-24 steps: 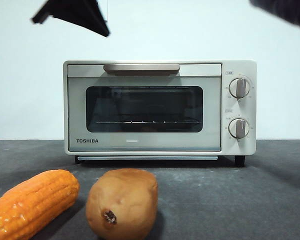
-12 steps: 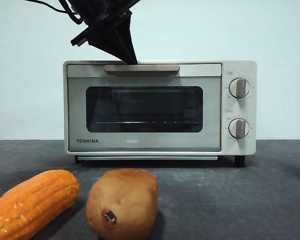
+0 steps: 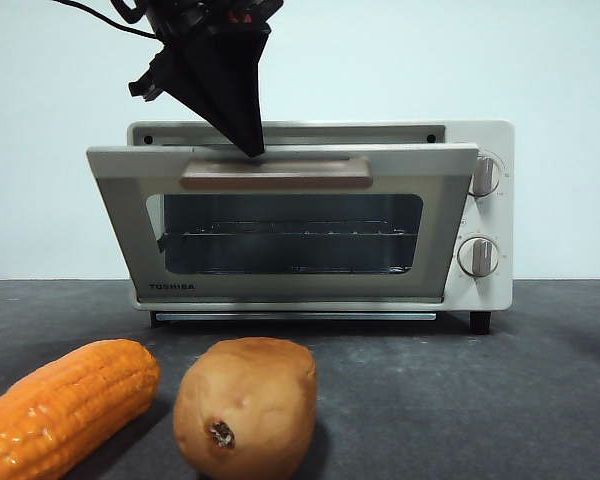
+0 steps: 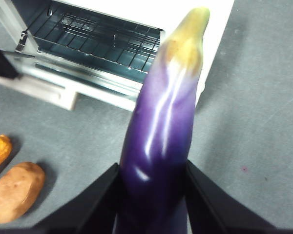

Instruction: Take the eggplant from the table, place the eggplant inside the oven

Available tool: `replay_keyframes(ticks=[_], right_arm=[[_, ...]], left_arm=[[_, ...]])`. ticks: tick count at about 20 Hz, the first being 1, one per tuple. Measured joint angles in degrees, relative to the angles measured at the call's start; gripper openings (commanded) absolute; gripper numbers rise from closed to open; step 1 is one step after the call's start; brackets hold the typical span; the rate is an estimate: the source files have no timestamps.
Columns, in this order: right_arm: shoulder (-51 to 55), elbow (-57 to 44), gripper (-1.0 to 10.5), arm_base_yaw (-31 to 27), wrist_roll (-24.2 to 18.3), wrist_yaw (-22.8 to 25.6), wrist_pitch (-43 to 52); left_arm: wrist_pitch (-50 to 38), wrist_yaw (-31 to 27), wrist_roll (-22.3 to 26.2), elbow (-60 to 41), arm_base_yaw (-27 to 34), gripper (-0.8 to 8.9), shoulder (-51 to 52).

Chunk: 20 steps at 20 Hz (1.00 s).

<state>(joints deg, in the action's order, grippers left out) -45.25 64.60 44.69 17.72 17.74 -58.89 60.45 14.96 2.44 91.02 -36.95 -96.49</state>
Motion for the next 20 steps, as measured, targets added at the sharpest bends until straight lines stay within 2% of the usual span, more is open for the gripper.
replay_keyframes(ticks=[5, 7, 11, 16, 19, 20], right_arm=[[-1.1, 0.0, 0.9, 0.0, -2.9, -5.5, 1.7], [-1.8, 0.0, 0.9, 0.0, -4.5, -6.8, 2.8], [-4.4, 0.0, 0.9, 0.0, -8.4, -9.2, 4.5], [-11.0, 0.0, 0.9, 0.5, -16.3, -12.1, 6.9], [-18.0, 0.0, 0.9, 2.4, -21.4, -12.2, 9.0], [-20.9, 0.5, 0.9, 3.4, -23.0, -12.1, 9.2]], left_arm=[[0.7, 0.0, 0.0, 0.0, -1.0, 0.04, 3.4], [-2.9, -0.3, -0.1, -1.1, -1.0, 0.04, 6.9], [-11.3, -6.3, -2.4, -11.5, 1.5, 0.04, 14.2], [-23.6, -7.6, -8.1, -30.7, 9.0, 0.04, 27.8], [-26.3, -6.9, -10.0, -39.7, 15.8, 0.04, 34.1], [-27.0, -5.0, -10.3, -42.5, 18.4, 0.04, 35.2]])
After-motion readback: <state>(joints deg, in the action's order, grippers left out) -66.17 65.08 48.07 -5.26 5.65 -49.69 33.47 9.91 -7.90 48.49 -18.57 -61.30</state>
